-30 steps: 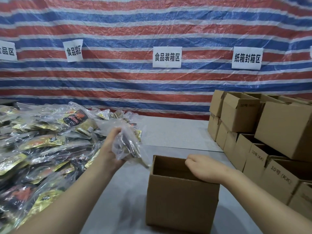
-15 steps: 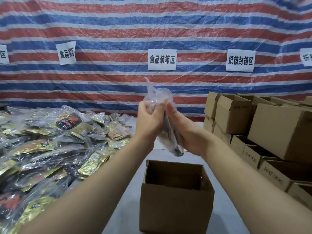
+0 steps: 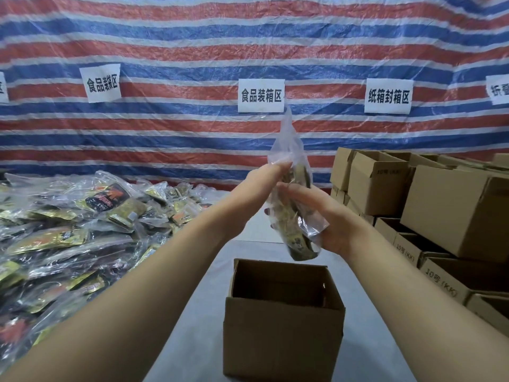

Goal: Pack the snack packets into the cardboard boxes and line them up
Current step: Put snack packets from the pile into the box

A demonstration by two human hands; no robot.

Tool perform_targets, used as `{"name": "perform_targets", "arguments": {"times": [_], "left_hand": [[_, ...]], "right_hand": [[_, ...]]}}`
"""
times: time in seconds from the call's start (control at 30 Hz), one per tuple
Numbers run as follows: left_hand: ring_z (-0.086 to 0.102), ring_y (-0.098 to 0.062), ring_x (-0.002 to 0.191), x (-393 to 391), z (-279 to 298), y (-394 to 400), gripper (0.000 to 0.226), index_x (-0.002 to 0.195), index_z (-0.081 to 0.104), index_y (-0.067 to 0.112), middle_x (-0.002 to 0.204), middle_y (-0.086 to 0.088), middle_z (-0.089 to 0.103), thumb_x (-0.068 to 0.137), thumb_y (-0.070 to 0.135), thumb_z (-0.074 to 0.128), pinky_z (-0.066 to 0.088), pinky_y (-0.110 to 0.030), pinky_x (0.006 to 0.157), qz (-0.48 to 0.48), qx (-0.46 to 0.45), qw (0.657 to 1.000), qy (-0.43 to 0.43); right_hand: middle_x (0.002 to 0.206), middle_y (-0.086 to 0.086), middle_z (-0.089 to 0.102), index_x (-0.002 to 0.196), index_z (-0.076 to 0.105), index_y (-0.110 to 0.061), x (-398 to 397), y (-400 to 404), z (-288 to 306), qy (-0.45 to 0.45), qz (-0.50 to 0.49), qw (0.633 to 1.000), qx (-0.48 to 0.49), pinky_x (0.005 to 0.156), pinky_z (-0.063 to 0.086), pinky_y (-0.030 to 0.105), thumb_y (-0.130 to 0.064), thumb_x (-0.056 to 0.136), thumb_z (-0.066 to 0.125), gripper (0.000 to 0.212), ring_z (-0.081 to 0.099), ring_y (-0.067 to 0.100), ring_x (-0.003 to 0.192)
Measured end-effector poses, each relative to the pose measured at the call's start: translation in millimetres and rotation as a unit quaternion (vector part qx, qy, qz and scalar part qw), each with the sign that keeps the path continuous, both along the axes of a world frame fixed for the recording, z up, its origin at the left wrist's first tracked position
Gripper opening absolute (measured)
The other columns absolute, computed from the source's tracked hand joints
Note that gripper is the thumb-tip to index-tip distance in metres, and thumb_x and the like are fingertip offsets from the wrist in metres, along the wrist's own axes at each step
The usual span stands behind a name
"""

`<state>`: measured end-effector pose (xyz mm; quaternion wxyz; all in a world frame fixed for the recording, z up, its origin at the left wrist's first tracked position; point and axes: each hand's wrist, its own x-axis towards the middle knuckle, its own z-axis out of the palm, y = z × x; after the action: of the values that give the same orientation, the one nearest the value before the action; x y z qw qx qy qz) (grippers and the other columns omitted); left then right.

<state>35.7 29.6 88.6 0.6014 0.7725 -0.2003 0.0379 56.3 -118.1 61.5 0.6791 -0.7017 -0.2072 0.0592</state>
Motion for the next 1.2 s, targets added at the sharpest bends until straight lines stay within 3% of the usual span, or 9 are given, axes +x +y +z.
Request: {"name": "perform_targets", "arguments": {"times": [0.13, 0.27, 0.4, 0.57, 0.73, 0.83, 0.9, 1.03, 1.2], "left_hand": [[0.048, -0.003, 0.105, 1.2, -0.7, -10.0, 0.042, 0.136, 0.045, 0.031, 0.127, 0.009, 0.049, 0.105, 0.05, 0.023, 0.033, -0.016, 0.082, -0.015, 0.039, 0.999, -0.019], [0.042, -0.012, 0.13, 6.6, -7.6, -15.3, 0.058, 0.149, 0.034, 0.028, 0.15, 0.001, 0.04, 0.101, 0.06, 0.024, 0.026, -0.024, 0.098, -0.012, 0.015, 1.0, -0.008], [0.035, -0.009, 0.136, 7.2, -36.7, 0.3, 0.081, 0.154, 0.019, 0.036, 0.151, 0.015, 0.033, 0.086, 0.075, 0.039, 0.026, -0.039, 0.115, 0.034, 0.006, 0.999, -0.003], [0.038, 0.023, 0.119, -0.7, -102.5, 50.6, 0.018, 0.108, 0.064, 0.047, 0.128, 0.038, 0.044, 0.095, 0.049, 0.053, 0.033, -0.023, 0.102, 0.037, 0.217, 0.973, -0.062], [0.033, 0.012, 0.133, -5.3, -134.6, 74.6, 0.015, 0.107, 0.069, 0.041, 0.143, 0.034, 0.036, 0.094, 0.043, 0.06, 0.028, -0.03, 0.115, 0.013, 0.242, 0.97, 0.009], [0.038, 0.011, 0.131, -7.5, -137.4, 72.5, 0.034, 0.124, 0.057, 0.042, 0.143, 0.038, 0.034, 0.091, 0.042, 0.065, 0.034, -0.031, 0.115, 0.005, 0.2, 0.979, 0.026], [0.04, 0.01, 0.129, -9.4, -134.9, 70.6, 0.046, 0.129, 0.054, 0.04, 0.141, 0.04, 0.032, 0.086, 0.047, 0.068, 0.038, -0.031, 0.112, 0.0, 0.187, 0.981, 0.046], [0.044, 0.004, 0.129, -13.2, -130.7, 69.9, 0.057, 0.133, 0.052, 0.034, 0.142, 0.036, 0.034, 0.082, 0.049, 0.073, 0.041, -0.035, 0.11, -0.002, 0.173, 0.984, 0.05], [0.048, 0.003, 0.127, -15.0, -128.4, 67.5, 0.077, 0.132, 0.056, 0.031, 0.139, 0.022, 0.051, 0.064, 0.063, 0.073, 0.04, -0.036, 0.11, 0.0, 0.17, 0.985, 0.035]], "right_hand": [[0.104, 0.006, 0.076, 0.118, 0.063, -0.026, 6.1, -5.2, -2.6, 0.005, 0.002, 1.0, 0.018, 0.097, 0.055, 0.048, -0.047, 0.062, 0.083, 0.063, 0.071, 0.026, 0.104], [0.104, 0.004, 0.07, 0.108, 0.062, -0.027, 12.6, 0.5, -6.0, 0.028, -0.074, 0.997, 0.014, 0.074, 0.05, 0.032, -0.059, 0.074, 0.075, 0.049, 0.067, 0.019, 0.095], [0.114, 0.012, 0.067, 0.126, 0.061, -0.016, 21.1, -15.6, -7.3, 0.089, -0.066, 0.985, 0.134, 0.082, 0.053, 0.041, -0.049, 0.079, 0.073, 0.058, 0.065, 0.027, 0.102], [0.105, 0.009, 0.068, 0.124, 0.062, -0.011, 22.5, -35.4, -21.3, 0.121, 0.022, 0.964, 0.235, 0.09, 0.055, 0.042, -0.045, 0.078, 0.074, 0.058, 0.068, 0.024, 0.09], [0.112, 0.013, 0.072, 0.136, 0.056, -0.01, 13.5, -24.5, -40.3, 0.109, 0.109, 0.956, 0.248, 0.095, 0.049, 0.047, -0.042, 0.052, 0.094, 0.097, 0.07, 0.028, 0.099], [0.109, 0.014, 0.066, 0.145, 0.045, -0.002, 11.6, -16.8, -49.5, 0.126, 0.08, 0.971, 0.189, 0.09, 0.047, 0.044, -0.042, 0.052, 0.091, 0.112, 0.066, 0.029, 0.095], [0.105, 0.011, 0.072, 0.132, 0.057, -0.005, 7.4, -20.3, -54.7, 0.092, 0.049, 0.989, 0.108, 0.082, 0.055, 0.037, -0.044, 0.063, 0.085, 0.085, 0.071, 0.027, 0.096], [0.105, -0.02, 0.068, 0.113, 0.056, -0.049, -5.3, -22.6, -66.5, -0.051, -0.008, 0.989, -0.135, 0.07, 0.053, 0.013, -0.041, 0.082, 0.072, 0.036, 0.067, -0.001, 0.094], [0.107, -0.034, 0.063, 0.101, 0.056, -0.072, -5.8, -27.2, -68.4, -0.119, 0.048, 0.958, -0.257, 0.076, 0.049, 0.007, -0.033, 0.086, 0.075, 0.046, 0.06, -0.01, 0.103]]}}
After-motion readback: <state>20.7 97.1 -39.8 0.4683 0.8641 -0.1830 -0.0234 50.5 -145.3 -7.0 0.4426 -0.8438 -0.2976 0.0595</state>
